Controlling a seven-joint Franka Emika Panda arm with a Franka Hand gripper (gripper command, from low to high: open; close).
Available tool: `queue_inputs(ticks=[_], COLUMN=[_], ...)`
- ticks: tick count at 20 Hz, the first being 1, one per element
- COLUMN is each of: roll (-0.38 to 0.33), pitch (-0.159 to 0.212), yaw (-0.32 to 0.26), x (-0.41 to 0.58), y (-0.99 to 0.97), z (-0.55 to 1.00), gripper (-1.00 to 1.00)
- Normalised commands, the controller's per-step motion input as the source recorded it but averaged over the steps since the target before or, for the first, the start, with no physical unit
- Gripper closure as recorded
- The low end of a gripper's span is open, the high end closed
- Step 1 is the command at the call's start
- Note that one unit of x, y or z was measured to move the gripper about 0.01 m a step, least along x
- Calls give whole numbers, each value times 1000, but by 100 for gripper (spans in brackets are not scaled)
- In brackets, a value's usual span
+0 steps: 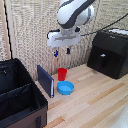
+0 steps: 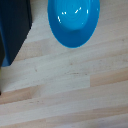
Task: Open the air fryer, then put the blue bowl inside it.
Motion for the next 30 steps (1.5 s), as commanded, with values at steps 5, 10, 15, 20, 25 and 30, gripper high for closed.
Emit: queue_inputs(ticks=[5, 10, 15, 20, 25, 30], roll=[-25, -82, -144, -199, -300, -375], pitch=[3, 34, 21, 1, 0, 0], yaw=[-319, -375, -339, -285, -181, -30], x=[0, 14, 147, 175, 150, 37], y=[-11, -67, -97, -63, -44, -31], z=[-29, -76, -109, -79, -17, -6], gripper=[-100, -100, -100, -100, -100, -100])
